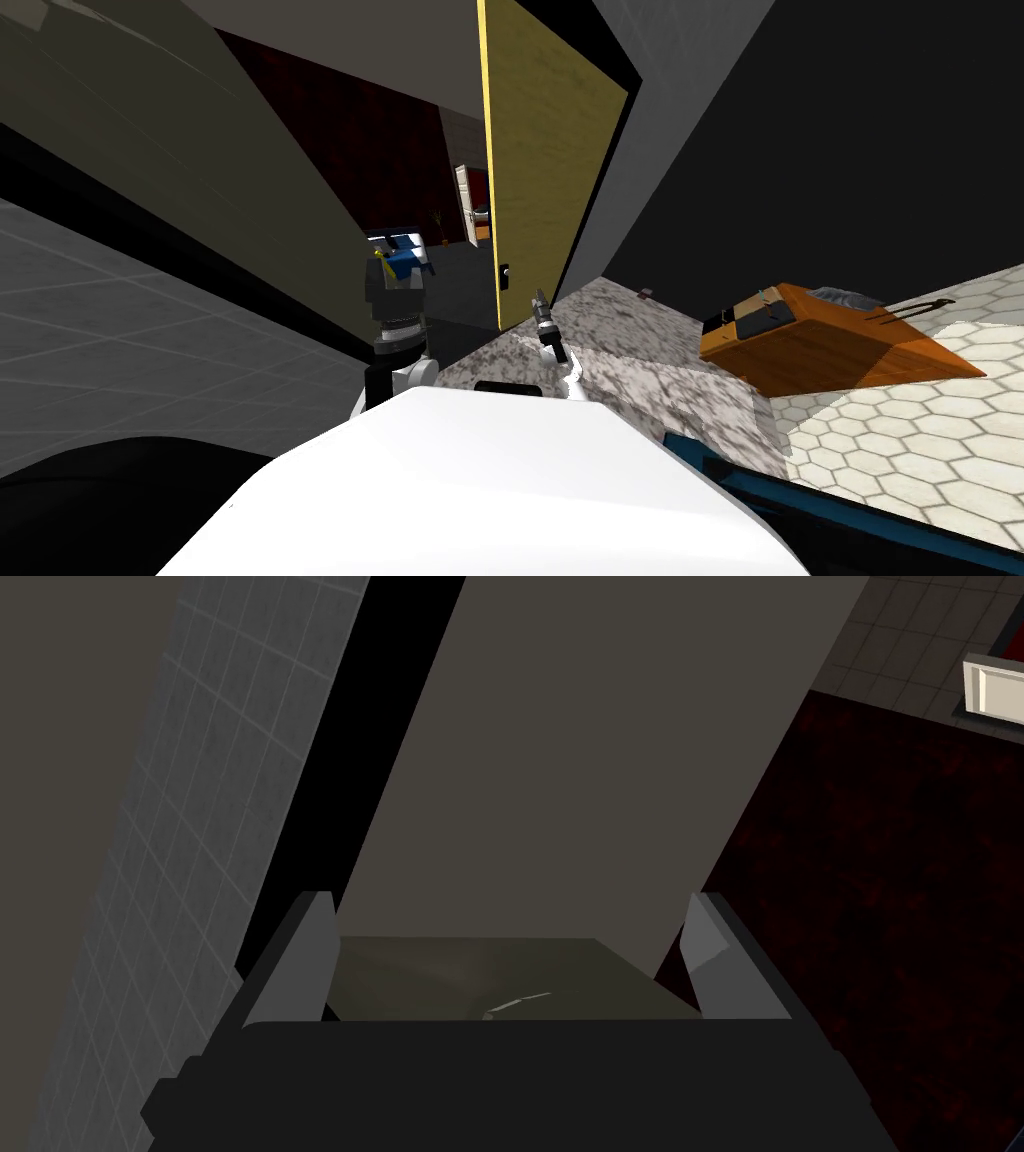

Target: Push the door open

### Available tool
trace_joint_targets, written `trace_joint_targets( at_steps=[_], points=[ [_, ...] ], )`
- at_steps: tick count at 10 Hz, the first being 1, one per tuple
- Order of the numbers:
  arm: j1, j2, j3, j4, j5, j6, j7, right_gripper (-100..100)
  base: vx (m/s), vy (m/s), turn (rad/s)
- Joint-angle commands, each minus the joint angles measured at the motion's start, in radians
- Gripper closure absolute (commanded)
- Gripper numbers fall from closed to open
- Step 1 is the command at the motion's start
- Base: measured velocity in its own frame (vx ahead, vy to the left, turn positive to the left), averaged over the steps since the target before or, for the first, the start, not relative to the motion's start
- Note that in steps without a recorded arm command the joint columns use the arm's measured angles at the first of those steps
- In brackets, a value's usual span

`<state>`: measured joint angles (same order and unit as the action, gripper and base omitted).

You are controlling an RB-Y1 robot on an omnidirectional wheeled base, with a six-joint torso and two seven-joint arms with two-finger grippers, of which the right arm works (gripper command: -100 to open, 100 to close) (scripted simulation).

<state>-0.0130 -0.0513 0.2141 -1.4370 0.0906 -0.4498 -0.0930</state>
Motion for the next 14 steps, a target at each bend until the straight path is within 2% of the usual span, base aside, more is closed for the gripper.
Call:
trace_joint_targets(
  at_steps=[1,10,11,14],
  points=[
    [-0.027,0.001,0.008,0.05,-0.002,0.002,-0.005,-100,0.089,-0.106,0.092],
    [-0.17,0.028,0.053,0.291,-0.01,0.03,-0.026,-100,0.073,-0.089,0.098],
    [-0.17,0.028,0.053,0.291,-0.01,0.03,-0.026,-100,0.034,-0.071,0.034],
    [-0.21,0.041,0.065,0.36,-0.012,0.039,-0.032,-100,0.056,-0.073,0.074]
  ],
)
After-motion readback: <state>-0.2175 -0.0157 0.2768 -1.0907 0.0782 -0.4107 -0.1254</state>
